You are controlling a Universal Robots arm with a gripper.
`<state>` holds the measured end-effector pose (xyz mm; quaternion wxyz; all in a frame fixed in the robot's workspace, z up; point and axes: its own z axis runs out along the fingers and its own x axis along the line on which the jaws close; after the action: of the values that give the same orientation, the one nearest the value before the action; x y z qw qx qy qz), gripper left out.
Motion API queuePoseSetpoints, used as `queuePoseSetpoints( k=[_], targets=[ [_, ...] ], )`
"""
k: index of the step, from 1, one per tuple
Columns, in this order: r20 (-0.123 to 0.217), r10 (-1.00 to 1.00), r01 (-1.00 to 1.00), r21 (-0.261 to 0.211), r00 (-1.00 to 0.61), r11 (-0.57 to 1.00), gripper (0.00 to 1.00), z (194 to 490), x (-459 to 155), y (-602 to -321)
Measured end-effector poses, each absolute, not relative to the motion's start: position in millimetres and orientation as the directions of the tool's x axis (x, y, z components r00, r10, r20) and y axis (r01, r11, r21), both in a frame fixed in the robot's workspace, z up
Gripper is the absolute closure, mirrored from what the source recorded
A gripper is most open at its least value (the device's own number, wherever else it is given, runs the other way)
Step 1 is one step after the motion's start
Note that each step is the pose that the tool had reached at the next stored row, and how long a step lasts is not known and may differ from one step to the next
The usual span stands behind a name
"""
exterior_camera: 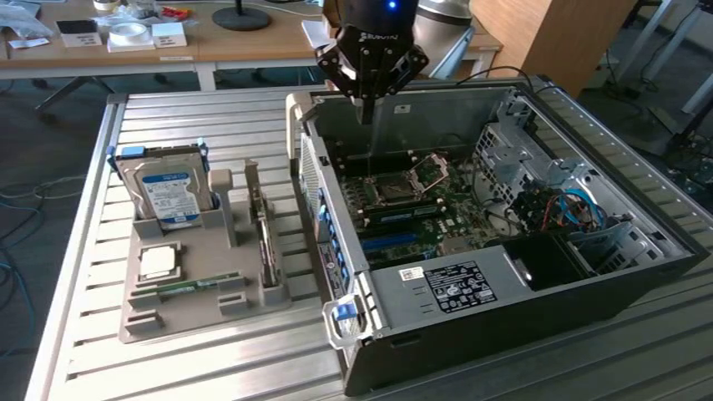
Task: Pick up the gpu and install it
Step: 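Reach for the gpu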
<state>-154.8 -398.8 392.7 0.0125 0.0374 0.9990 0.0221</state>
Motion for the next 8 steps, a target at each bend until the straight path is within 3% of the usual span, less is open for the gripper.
queuePoseSetpoints(
  k=[8],
  targets=[
    [-0.023, 0.075, 0.074, 0.045, -0.997, 0.996, 0.89, 392.6, -158.3, -398.6]
  ],
)
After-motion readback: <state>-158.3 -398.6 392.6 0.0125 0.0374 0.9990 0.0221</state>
